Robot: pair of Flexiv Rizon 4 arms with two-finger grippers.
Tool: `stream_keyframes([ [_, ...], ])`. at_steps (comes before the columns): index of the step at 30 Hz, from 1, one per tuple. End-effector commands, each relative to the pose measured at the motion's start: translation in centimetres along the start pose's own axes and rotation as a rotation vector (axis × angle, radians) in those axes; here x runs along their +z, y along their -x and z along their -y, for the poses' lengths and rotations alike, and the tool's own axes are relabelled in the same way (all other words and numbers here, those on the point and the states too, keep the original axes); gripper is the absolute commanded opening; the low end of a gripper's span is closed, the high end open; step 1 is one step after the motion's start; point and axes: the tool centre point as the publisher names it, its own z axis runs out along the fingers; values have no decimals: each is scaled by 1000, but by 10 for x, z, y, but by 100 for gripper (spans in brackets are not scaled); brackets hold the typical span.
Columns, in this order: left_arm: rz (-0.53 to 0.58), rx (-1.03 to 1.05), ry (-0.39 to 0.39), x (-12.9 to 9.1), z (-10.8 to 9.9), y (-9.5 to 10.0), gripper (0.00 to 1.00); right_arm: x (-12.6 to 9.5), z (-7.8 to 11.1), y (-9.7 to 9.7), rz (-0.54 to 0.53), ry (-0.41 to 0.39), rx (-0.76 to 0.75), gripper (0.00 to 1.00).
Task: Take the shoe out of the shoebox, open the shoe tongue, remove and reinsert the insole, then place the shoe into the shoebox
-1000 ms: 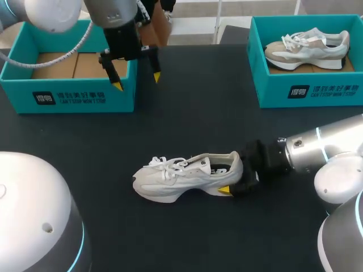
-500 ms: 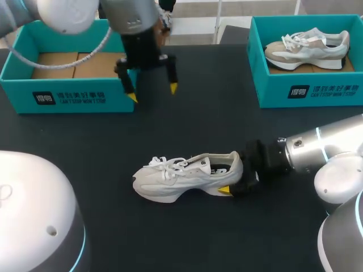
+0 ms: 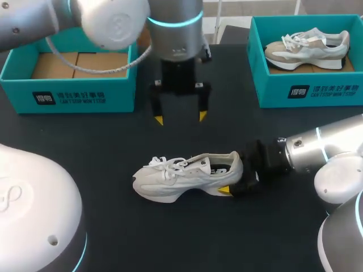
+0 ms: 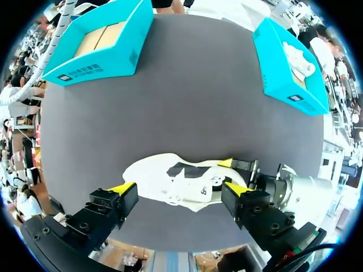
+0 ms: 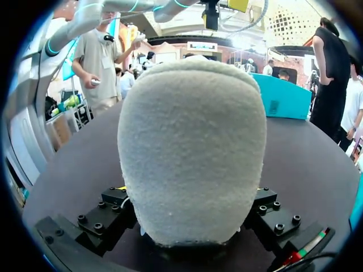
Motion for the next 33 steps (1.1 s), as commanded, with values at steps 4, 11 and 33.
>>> stream_keyframes([
  [4, -3, -4, 31, 31, -14, -16, 100, 7, 4, 0, 3, -4, 0, 0],
  [11, 5, -6, 27, 53, -34, -32, 100, 7, 4, 0, 3, -4, 0, 0],
  [33, 143, -6, 65, 94, -56, -39, 100, 7, 4, 0, 3, -4, 0, 0],
])
